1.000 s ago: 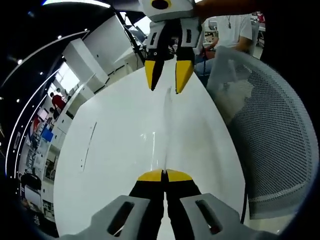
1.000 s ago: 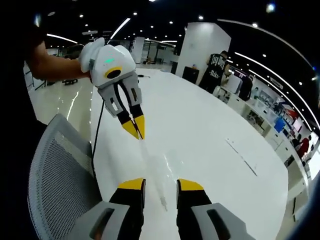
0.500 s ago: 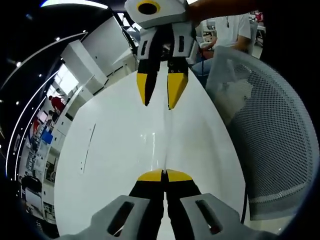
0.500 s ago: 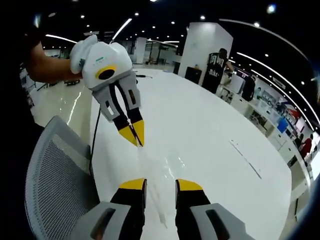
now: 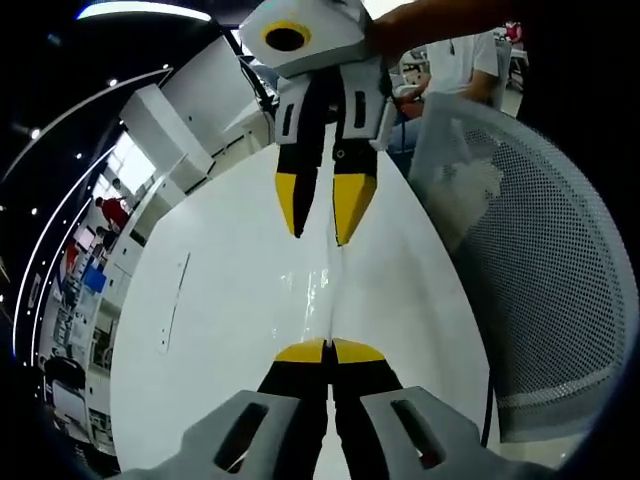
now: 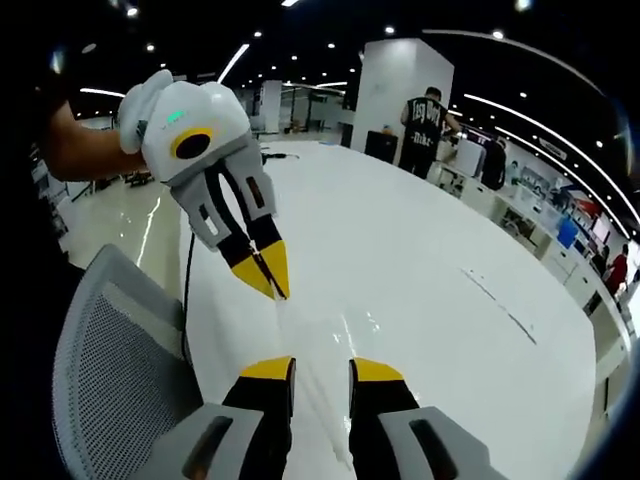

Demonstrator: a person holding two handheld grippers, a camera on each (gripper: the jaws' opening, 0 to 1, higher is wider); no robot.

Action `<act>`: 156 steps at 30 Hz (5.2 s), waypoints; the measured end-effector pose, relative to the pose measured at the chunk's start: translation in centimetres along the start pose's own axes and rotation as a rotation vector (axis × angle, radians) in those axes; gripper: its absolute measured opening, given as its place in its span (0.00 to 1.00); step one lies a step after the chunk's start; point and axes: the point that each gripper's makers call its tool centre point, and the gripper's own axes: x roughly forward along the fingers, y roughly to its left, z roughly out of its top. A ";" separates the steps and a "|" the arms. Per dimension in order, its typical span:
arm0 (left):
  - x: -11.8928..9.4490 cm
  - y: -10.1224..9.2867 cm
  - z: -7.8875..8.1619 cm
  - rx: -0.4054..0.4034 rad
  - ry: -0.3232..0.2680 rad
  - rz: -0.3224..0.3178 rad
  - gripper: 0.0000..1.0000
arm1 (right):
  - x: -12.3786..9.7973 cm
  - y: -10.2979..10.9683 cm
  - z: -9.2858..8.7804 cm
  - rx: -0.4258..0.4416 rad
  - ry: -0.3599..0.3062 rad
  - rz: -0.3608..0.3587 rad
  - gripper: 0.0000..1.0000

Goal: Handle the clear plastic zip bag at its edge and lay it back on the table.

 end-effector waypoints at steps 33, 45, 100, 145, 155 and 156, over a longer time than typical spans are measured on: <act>-0.2 0.0 1.7 -0.012 -0.074 -0.006 0.00 | 1.5 0.7 -2.7 0.038 0.070 0.045 0.00; -1.1 0.0 4.4 0.005 -0.151 -0.003 0.13 | 1.4 0.6 -3.2 0.031 0.094 0.042 0.00; 3.2 -4.0 4.4 0.183 -0.060 -0.062 0.00 | 0.0 0.0 -1.0 0.083 0.081 0.004 0.00; 2.4 -4.2 4.1 0.099 -0.082 -0.018 0.00 | -1.6 -3.1 0.9 -0.012 0.056 -0.085 0.00; 1.5 -2.7 5.8 -0.001 -0.174 0.022 0.00 | -0.2 -2.5 0.7 -0.119 0.077 -0.073 0.00; 1.4 -2.6 5.8 -0.005 -0.177 0.026 0.00 | -0.2 -2.5 0.8 -0.118 0.077 -0.072 0.00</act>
